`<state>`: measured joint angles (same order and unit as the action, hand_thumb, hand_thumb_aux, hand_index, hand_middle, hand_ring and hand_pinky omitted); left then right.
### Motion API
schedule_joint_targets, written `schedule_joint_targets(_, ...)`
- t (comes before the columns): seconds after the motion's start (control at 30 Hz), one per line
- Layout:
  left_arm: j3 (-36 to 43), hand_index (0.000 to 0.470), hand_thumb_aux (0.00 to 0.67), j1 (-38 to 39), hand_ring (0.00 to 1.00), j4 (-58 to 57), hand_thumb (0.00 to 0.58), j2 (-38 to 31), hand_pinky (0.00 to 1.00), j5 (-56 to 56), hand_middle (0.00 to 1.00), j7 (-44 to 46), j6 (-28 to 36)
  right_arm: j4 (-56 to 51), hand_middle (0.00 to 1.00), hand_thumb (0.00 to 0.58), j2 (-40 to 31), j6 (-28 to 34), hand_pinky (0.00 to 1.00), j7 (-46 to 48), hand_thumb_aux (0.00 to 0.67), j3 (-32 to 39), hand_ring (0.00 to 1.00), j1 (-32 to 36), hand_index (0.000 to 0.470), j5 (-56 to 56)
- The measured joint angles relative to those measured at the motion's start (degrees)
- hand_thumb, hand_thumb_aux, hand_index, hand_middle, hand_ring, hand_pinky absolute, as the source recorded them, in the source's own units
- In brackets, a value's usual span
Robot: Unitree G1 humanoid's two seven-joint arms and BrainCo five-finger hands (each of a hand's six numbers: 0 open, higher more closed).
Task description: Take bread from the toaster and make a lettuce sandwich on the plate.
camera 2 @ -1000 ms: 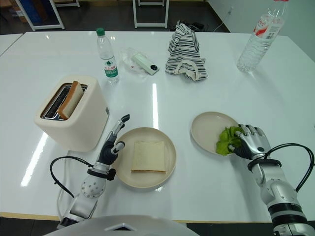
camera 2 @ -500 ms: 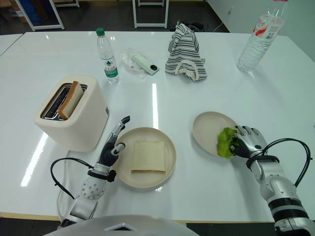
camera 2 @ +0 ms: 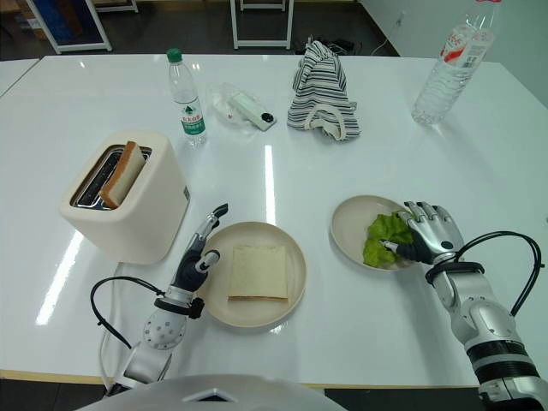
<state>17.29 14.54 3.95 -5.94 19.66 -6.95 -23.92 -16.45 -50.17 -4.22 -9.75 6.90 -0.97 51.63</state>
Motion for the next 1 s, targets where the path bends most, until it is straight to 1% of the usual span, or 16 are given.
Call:
schedule_joint_targets(0.07, 0.01, 0.000, 0.000, 0.02, 0.00, -0.04, 0.000, 0.15, 0.00, 0.01, 0.00, 0.03, 0.00, -0.32, 0.00, 0.301, 0.01, -0.05, 0.00, 0.00, 0.205, 0.19, 0.00, 1.03, 0.144, 0.01)
schedule_joint_targets(0.17, 0.01, 0.000, 0.000, 0.17, 0.00, -0.12, 0.000, 0.21, 0.00, 0.03, 0.00, 0.07, 0.00, -2.06, 0.00, 0.294, 0.28, -0.46, 0.00, -0.16, 0.200, 0.87, 0.00, 2.95, 0.140, 0.03)
schedule_joint_targets(0.27, 0.02, 0.000, 0.000, 0.32, 0.00, -0.17, 0.000, 0.29, 0.00, 0.09, 0.00, 0.08, 0.01, -4.95, 0.00, 0.307, 0.60, -1.32, 0.00, -0.62, 0.210, 2.36, 0.00, 4.56, 0.147, 0.07)
schedule_joint_targets(0.4, 0.19, 0.000, 0.000, 0.41, 0.00, -0.23, 0.000, 0.37, 0.00, 0.55, 0.00, 0.11, 0.00, -8.95, 0.00, 0.363, 1.62, -2.53, 0.00, -1.28, 0.260, 4.44, 0.00, 7.45, 0.182, 0.06)
schedule_joint_targets(0.53, 0.19, 0.000, 0.000, 0.48, 0.00, -0.31, 0.000, 0.39, 0.00, 0.60, 0.00, 0.12, 0.01, -12.53, 0.00, 0.438, 2.86, -3.58, 0.00, -1.68, 0.339, 6.50, 0.00, 9.48, 0.238, 0.04)
schedule_joint_targets(0.6, 0.19, 0.000, 0.000, 0.51, 0.00, -0.33, 0.000, 0.39, 0.00, 0.62, 0.00, 0.12, 0.01, -13.90, 0.00, 0.443, 3.06, -3.91, 0.00, -1.92, 0.344, 7.23, 0.00, 10.15, 0.241, 0.04)
schedule_joint_targets(0.67, 0.20, 0.000, 0.000, 0.54, 0.00, -0.36, 0.000, 0.40, 0.00, 0.65, 0.00, 0.12, 0.01, -15.44, 0.00, 0.460, 3.52, -4.21, 0.00, -2.46, 0.365, 8.09, 0.00, 10.97, 0.256, 0.03)
schedule_joint_targets(0.7, 0.20, 0.000, 0.000, 0.55, 0.00, -0.39, 0.000, 0.41, 0.00, 0.66, 0.00, 0.12, 0.01, -15.92, 0.00, 0.478, 3.69, -4.35, 0.00, -2.81, 0.389, 8.35, 0.00, 11.22, 0.273, 0.01)
schedule_joint_targets(0.73, 0.20, 0.000, 0.000, 0.55, 0.00, -0.41, 0.000, 0.41, 0.00, 0.68, 0.00, 0.12, 0.01, -16.27, 0.00, 0.514, 3.74, -4.51, 0.00, -2.97, 0.444, 8.47, 0.00, 11.40, 0.311, 0.00)
schedule_joint_targets(0.8, 0.21, 0.000, 0.000, 0.56, 0.00, -0.42, 0.000, 0.40, 0.00, 0.77, 0.00, 0.12, 0.02, -16.88, 0.00, 0.554, 4.01, -4.79, 0.00, -3.30, 0.528, 9.02, 0.00, 12.18, 0.370, -0.03)
schedule_joint_targets(0.83, 0.20, 0.000, 0.000, 0.57, 0.00, -0.42, 0.000, 0.40, 0.00, 0.91, 0.00, 0.12, 0.02, -17.02, 0.00, 0.576, 4.10, -4.81, 0.00, -3.45, 0.615, 9.15, 0.00, 12.40, 0.431, -0.04)
schedule_joint_targets(0.87, 0.20, 0.000, 0.000, 0.57, 0.00, -0.42, 0.000, 0.39, 0.00, 1.17, 0.00, 0.12, 0.02, -17.23, 0.00, 0.580, 4.11, -4.86, 0.00, -3.53, 0.670, 9.27, 0.00, 12.68, 0.470, -0.05)
schedule_joint_targets(1.0, 0.16, 0.000, 0.000, 0.66, 0.00, -0.42, 0.000, 0.39, 0.00, 1.32, 0.00, 0.12, 0.02, -17.40, 0.00, 0.580, 4.11, -5.08, 0.00, -3.71, 0.670, 9.40, 0.00, 12.75, 0.470, -0.57)
